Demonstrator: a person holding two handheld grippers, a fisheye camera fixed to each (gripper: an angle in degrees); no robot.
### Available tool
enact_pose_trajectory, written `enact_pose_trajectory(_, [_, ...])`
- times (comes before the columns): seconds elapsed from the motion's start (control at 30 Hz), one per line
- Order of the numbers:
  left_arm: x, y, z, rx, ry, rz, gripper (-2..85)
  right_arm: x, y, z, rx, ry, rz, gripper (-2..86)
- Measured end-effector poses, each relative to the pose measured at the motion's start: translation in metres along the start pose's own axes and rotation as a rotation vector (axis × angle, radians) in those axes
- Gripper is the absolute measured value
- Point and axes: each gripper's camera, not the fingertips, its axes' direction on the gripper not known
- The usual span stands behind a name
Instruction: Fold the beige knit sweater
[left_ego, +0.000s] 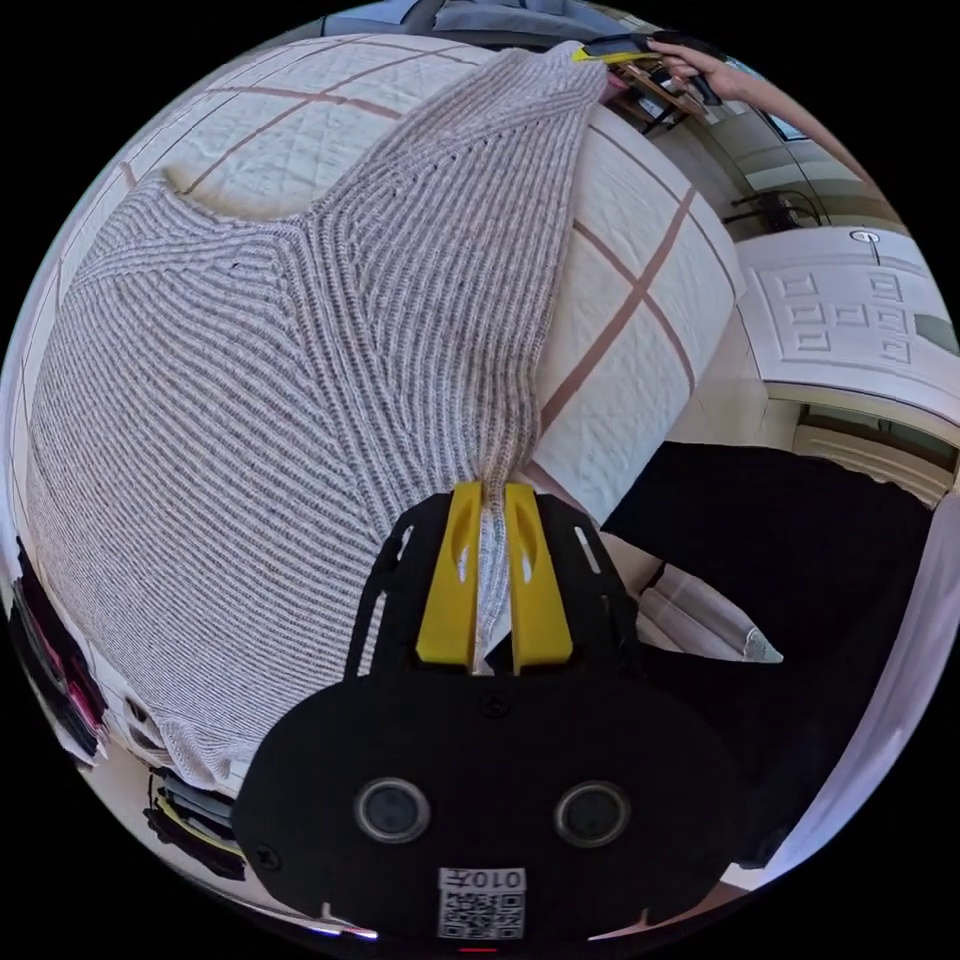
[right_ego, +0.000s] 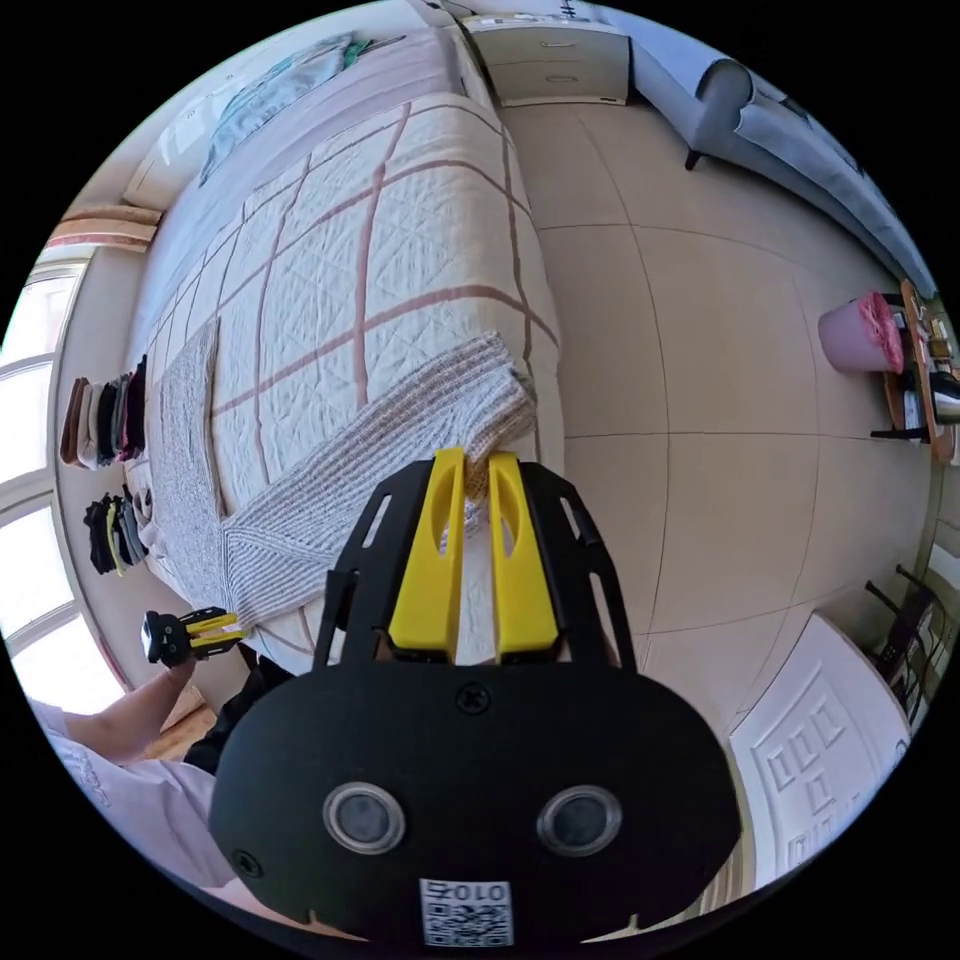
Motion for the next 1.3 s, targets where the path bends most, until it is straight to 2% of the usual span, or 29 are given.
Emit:
enact_pose_trajectory(0.17, [0.0,0.05,-0.032,0.144,0.099,-0.067,7.3,-0.022,0.013,-0.011,0.084,0.061,-0.118,4.9])
enact_pose_trajectory(0.23, [-0.003,0.091,-0.059,0.271,0.157,-0.125,7.2,-0.033,0.022,-0.019,0.126,0.073,-0.156,5.1])
enact_pose_trajectory(0.33, [-0.011,0.146,-0.084,0.378,0.238,-0.211,6.6,-0.063,0.04,-0.037,0.212,0.024,-0.227,5.4])
enact_pose_trajectory(0.5, [-0.025,0.223,-0.126,0.463,0.154,-0.269,6.2,-0.172,0.074,-0.069,0.396,-0.066,-0.415,5.8])
enact_pose_trajectory(0.6, [-0.043,0.271,-0.156,0.563,0.137,-0.333,6.2,-0.273,0.085,-0.063,0.488,-0.132,-0.574,5.8])
enact_pose_trajectory(0.73, [-0.069,0.341,-0.188,0.681,0.104,-0.428,7.0,-0.42,0.066,0.008,0.494,-0.317,-0.662,6.2])
enact_pose_trajectory(0.8, [-0.086,0.369,-0.193,0.709,0.127,-0.469,7.7,-0.481,0.055,0.063,0.424,-0.389,-0.793,6.6])
enact_pose_trajectory(0.87, [-0.107,0.397,-0.197,0.732,0.158,-0.504,8.5,-0.522,0.041,0.121,0.248,-0.451,-0.922,7.2])
enact_pose_trajectory(1.0, [-0.162,0.454,-0.201,0.754,0.233,-0.566,9.7,-0.468,0.024,0.145,0.216,-0.49,-0.926,7.0])
enact_pose_trajectory(1.17, [-0.232,0.492,-0.204,0.784,0.354,-0.657,10.2,-0.303,0.016,0.188,0.191,-0.204,-0.788,8.3])
enact_pose_trajectory(1.3, [-0.283,0.503,-0.211,0.822,0.464,-0.77,10.4,-0.239,0.017,0.233,0.107,-0.108,-0.829,9.0])
